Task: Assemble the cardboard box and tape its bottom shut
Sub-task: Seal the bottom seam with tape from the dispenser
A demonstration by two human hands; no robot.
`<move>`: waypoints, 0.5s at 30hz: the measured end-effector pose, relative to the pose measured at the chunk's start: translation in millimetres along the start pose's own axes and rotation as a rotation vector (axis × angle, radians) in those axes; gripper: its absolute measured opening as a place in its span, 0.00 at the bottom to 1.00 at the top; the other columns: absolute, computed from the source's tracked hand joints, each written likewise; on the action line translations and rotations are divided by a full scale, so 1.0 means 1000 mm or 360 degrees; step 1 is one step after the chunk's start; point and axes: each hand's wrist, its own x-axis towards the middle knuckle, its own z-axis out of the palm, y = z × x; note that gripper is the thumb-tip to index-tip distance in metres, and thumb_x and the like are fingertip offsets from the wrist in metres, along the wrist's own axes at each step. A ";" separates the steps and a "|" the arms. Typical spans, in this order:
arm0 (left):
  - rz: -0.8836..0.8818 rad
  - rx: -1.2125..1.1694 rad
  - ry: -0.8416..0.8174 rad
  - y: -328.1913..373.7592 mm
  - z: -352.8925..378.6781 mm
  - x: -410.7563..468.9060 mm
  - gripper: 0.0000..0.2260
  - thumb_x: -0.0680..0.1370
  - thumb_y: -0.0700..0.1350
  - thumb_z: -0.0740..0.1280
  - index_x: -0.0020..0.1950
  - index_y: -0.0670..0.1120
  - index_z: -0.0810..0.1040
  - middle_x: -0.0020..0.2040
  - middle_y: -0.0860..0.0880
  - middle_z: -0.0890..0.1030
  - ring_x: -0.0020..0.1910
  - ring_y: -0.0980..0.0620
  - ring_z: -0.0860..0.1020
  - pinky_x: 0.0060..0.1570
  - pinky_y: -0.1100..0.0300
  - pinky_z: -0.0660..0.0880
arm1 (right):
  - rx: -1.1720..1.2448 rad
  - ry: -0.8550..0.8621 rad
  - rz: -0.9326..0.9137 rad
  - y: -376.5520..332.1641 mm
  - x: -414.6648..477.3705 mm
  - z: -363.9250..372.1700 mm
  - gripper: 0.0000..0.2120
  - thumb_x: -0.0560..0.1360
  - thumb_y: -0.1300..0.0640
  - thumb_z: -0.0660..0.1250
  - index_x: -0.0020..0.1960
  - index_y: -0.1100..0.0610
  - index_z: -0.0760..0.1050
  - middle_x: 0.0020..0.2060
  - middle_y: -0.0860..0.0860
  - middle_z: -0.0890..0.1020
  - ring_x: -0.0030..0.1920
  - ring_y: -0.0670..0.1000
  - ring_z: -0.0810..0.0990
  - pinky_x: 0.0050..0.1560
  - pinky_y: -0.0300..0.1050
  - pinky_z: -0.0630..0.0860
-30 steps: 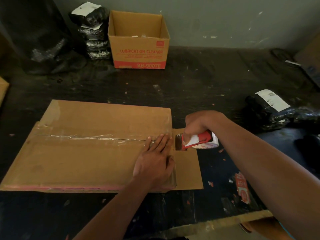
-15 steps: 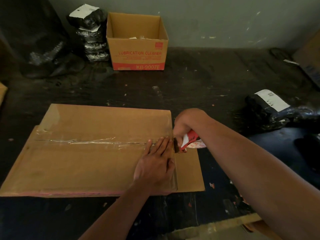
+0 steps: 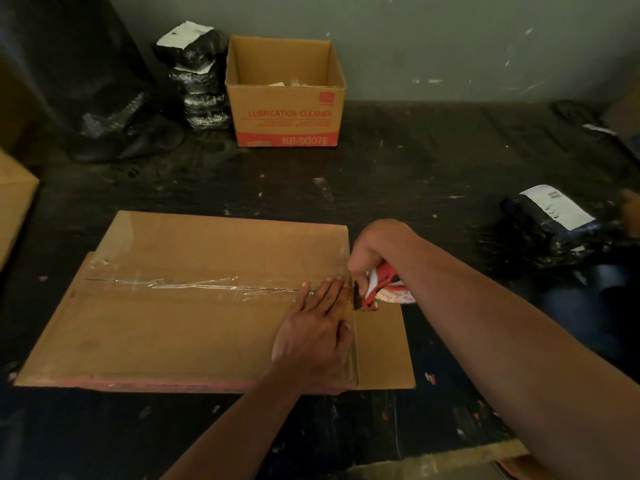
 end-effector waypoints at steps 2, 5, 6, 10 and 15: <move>0.0009 0.0004 0.0002 -0.001 0.002 0.000 0.29 0.82 0.55 0.46 0.83 0.47 0.56 0.83 0.50 0.55 0.82 0.54 0.51 0.80 0.45 0.48 | 0.0003 -0.0013 -0.0005 -0.001 -0.003 0.002 0.22 0.76 0.51 0.75 0.64 0.62 0.80 0.52 0.58 0.82 0.52 0.56 0.81 0.63 0.54 0.76; 0.0010 0.0021 0.0032 -0.002 0.003 0.001 0.28 0.82 0.54 0.49 0.82 0.47 0.60 0.82 0.49 0.60 0.81 0.53 0.56 0.80 0.44 0.53 | 0.0009 -0.0003 0.0015 -0.004 -0.007 0.002 0.21 0.74 0.51 0.76 0.63 0.60 0.81 0.53 0.57 0.83 0.57 0.57 0.83 0.65 0.55 0.77; 0.0010 0.0029 0.0036 -0.002 0.003 0.001 0.28 0.82 0.54 0.49 0.82 0.47 0.60 0.82 0.49 0.61 0.81 0.52 0.56 0.80 0.44 0.53 | 0.0005 0.0016 0.0013 -0.004 -0.008 0.001 0.21 0.74 0.51 0.77 0.63 0.60 0.81 0.54 0.57 0.83 0.58 0.57 0.83 0.64 0.55 0.77; 0.0016 0.0025 0.0014 -0.001 0.000 0.000 0.28 0.82 0.54 0.49 0.82 0.47 0.59 0.82 0.49 0.59 0.82 0.53 0.54 0.80 0.45 0.49 | -0.0061 0.0205 -0.0044 -0.004 0.003 0.021 0.07 0.73 0.54 0.77 0.46 0.57 0.84 0.41 0.53 0.81 0.42 0.52 0.80 0.46 0.47 0.78; -0.0008 -0.0008 -0.0012 0.001 -0.001 0.000 0.30 0.83 0.55 0.46 0.84 0.48 0.51 0.84 0.50 0.51 0.82 0.54 0.48 0.80 0.44 0.46 | 0.0026 0.0044 0.0002 0.020 0.022 0.056 0.07 0.74 0.52 0.76 0.44 0.54 0.80 0.44 0.52 0.81 0.40 0.48 0.79 0.40 0.45 0.75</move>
